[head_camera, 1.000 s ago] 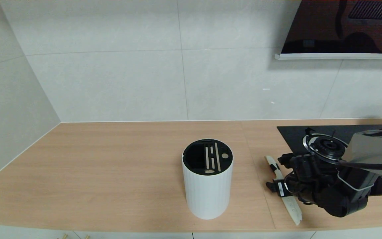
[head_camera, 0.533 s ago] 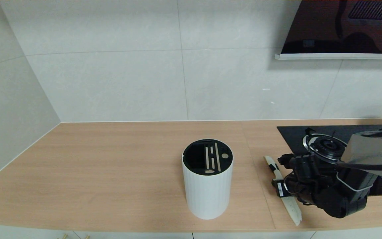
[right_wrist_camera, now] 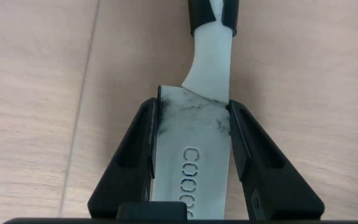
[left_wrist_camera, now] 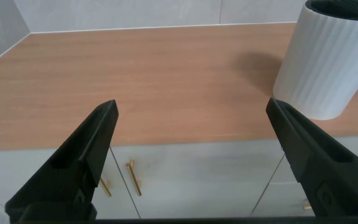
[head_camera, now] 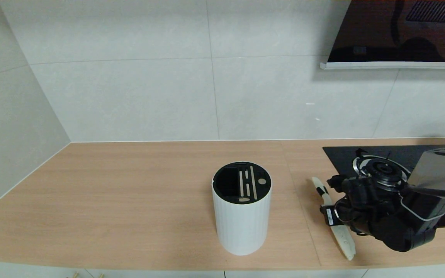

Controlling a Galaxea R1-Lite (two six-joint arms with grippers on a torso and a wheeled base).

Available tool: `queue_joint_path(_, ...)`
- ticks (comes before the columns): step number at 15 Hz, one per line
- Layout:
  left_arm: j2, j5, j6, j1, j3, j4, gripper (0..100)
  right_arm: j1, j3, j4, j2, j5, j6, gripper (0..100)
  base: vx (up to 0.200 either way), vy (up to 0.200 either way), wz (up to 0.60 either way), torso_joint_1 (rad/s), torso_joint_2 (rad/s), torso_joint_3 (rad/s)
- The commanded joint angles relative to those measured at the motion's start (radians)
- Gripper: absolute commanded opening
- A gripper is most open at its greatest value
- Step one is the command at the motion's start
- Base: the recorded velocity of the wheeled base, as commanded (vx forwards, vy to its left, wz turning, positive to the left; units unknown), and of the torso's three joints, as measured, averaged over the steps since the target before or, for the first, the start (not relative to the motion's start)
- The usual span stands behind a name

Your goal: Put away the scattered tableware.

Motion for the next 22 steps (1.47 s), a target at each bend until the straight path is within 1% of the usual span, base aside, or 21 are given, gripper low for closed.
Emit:
queue_joint_path(1, 0.000, 0.007, 0.000, 0.000, 0.000, 0.000, 100, 0.004, 0.037, -0.002, -0.137, 0.001, 0.000, 0, 0.000, 0.000, 0.00, 0.000, 0.00, 0.000)
queue_joint_path(3, 0.000, 0.010, 0.005, 0.000, 0.000, 0.001, 100, 0.015, 0.068, -0.002, -0.218, 0.001, 0.000, 0, 0.000, 0.000, 0.00, 0.000, 0.00, 0.000)
queue_joint_path(5, 0.000, 0.010, 0.002, 0.000, 0.000, 0.000, 100, 0.045, 0.109, -0.002, -0.314, 0.001, 0.000, 0, 0.000, 0.000, 0.00, 0.000, 0.00, 0.000)
queue_joint_path(7, 0.000, 0.009, 0.011, 0.000, 0.000, 0.001, 100, 0.064, 0.123, -0.002, -0.363, 0.001, 0.000, 0, 0.000, 0.000, 0.00, 0.000, 0.00, 0.000)
queue_joint_path(9, 0.000, 0.009, 0.013, 0.000, 0.000, 0.000, 100, 0.084, 0.137, 0.000, -0.407, 0.001, 0.000, 0, 0.000, 0.000, 0.00, 0.000, 0.00, 0.000)
queue_joint_path(10, 0.000, 0.009, 0.022, 0.000, 0.000, 0.000, 100, 0.091, 0.137, -0.002, -0.427, -0.001, 0.000, 0, 0.000, 0.000, 0.00, 0.000, 0.00, 0.000)
queue_joint_path(11, 0.000, 0.010, 0.022, 0.000, 0.000, -0.011, 100, 0.099, 0.135, -0.002, -0.459, -0.001, 0.000, 0, 0.000, 0.000, 0.00, 0.000, 0.00, 0.000)
queue_joint_path(12, 0.000, 0.003, 0.010, 0.000, -0.014, -0.060, 100, 0.102, 0.128, -0.002, -0.496, -0.001, 0.000, 0, 0.000, 0.000, 0.00, 0.000, 0.00, 0.000)
queue_joint_path(13, 0.000, -0.022, -0.021, 0.000, -0.049, -0.091, 100, 0.102, 0.111, 0.004, -0.536, 0.001, -0.002, 0, 0.000, 0.000, 0.00, 0.000, 0.00, 0.000)
queue_joint_path(14, 0.003, -0.051, -0.032, 0.000, -0.074, -0.081, 100, 0.102, 0.094, 0.011, -0.551, 0.001, -0.002, 0, 0.000, 0.000, 0.00, 0.000, 0.00, 0.000)
queue_joint_path(15, 0.038, -0.148, -0.033, -0.002, -0.172, 0.026, 100, 0.108, 0.023, 0.064, -0.582, 0.001, -0.002, 0, 0.000, 0.000, 0.00, 0.000, 0.00, 0.000)
queue_joint_path(16, 0.092, -0.197, -0.033, -0.003, -0.256, 0.110, 100, 0.131, -0.013, 0.087, -0.596, 0.001, -0.002, 0, 0.000, 0.000, 0.00, 0.000, 0.00, 0.000)
queue_joint_path(17, 0.210, -0.235, -0.032, -0.003, -0.374, 0.187, 100, 0.154, -0.032, 0.087, -0.608, -0.001, 0.000, 0, 0.000, 0.000, 0.00, 0.000, 0.00, 0.000)
queue_joint_path(18, 0.345, -0.237, -0.018, -0.003, -0.466, 0.202, 100, 0.180, -0.032, 0.087, -0.628, 0.001, 0.000, 0, 0.000, 0.000, 0.00, 0.000, 0.00, 0.000)
queue_joint_path(19, 0.483, -0.241, 0.026, -0.005, -0.548, 0.198, 100, 0.206, -0.035, 0.087, -0.640, 0.002, 0.000, 0, 0.000, 0.000, 0.00, 0.000, 0.00, 0.000)
queue_joint_path(20, 0.594, -0.249, 0.085, -0.006, -0.612, 0.187, 100, 0.229, -0.047, 0.087, -0.642, 0.002, 0.000, 0, 0.000, 0.000, 0.00, 0.000, 0.00, 0.000)
queue_joint_path(21, 0.692, -0.269, 0.098, -0.026, -0.670, 0.172, 100, 0.251, -0.073, 0.095, -0.640, 0.007, -0.002, 0, 0.000, 0.000, 0.00, 0.000, 0.00, 0.000)
queue_joint_path(22, 0.781, -0.295, 0.097, -0.078, -0.733, 0.166, 100, 0.274, -0.121, 0.101, -0.631, 0.007, -0.003, 0, 0.000, 0.000, 0.00, 0.000, 0.00, 0.000)
